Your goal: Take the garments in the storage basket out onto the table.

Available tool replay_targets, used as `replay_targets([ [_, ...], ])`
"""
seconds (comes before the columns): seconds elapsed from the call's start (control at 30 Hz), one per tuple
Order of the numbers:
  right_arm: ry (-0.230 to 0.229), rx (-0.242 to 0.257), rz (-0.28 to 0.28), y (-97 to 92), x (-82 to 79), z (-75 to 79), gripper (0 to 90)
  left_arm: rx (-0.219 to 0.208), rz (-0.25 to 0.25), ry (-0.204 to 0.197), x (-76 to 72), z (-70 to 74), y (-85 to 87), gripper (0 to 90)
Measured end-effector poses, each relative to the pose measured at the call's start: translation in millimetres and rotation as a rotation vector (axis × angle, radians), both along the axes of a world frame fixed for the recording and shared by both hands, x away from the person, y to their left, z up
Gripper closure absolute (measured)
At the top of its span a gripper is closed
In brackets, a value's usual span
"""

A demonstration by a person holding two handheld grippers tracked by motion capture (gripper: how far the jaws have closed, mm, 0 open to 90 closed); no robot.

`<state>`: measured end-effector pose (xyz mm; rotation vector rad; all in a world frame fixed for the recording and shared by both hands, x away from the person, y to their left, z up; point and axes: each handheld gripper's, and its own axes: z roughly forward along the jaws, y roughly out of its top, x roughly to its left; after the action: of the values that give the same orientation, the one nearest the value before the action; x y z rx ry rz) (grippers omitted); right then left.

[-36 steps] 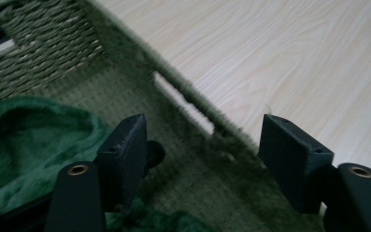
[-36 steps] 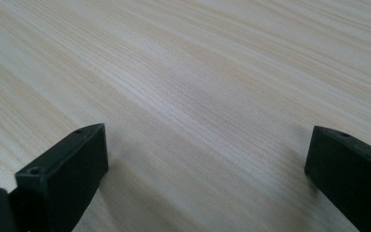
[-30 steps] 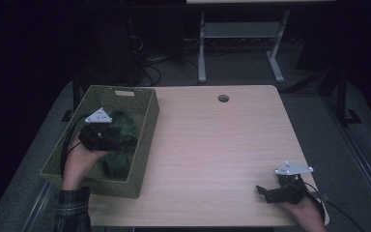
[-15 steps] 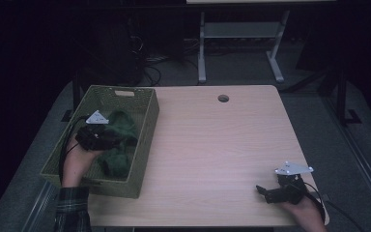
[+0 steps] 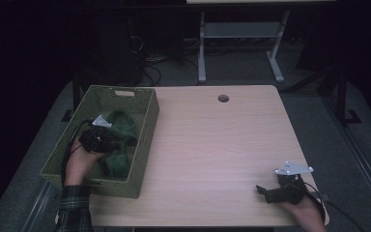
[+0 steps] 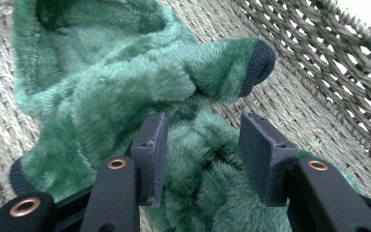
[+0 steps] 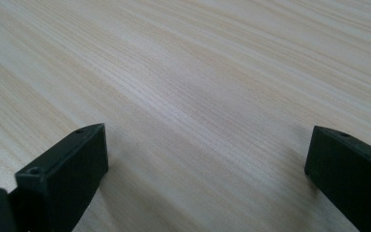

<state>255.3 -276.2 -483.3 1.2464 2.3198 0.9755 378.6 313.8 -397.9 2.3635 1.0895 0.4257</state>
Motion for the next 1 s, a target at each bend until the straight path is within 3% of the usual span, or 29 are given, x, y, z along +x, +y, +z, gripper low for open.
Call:
replay_targets([
  [0.2,0.000,0.000,0.000,0.0,0.0,0.0,1.1,0.020,0.033,0.024,2.8,-6.2,1.5,52.6],
  [0.4,0.000,0.000,0.000,0.0,0.0,0.0,1.1,0.038,0.099,0.081,5.6,-14.7,4.5,51.4],
  [0.6,0.000,0.000,0.000,0.0,0.0,0.0,1.1,0.043,0.117,0.115,7.6,-18.5,6.4,53.2],
  [0.67,0.000,0.000,0.000,0.1,-0.1,0.0,1.1,0.038,0.124,0.133,7.4,-19.2,6.2,57.3],
  [0.8,-0.001,0.000,0.000,0.0,0.0,-0.1,1.1,0.036,0.138,0.178,7.5,-18.8,4.9,75.2],
  [1.0,-0.001,0.000,0.000,0.0,0.0,0.0,1.1,0.011,0.164,0.198,6.6,-13.5,6.9,79.9],
])
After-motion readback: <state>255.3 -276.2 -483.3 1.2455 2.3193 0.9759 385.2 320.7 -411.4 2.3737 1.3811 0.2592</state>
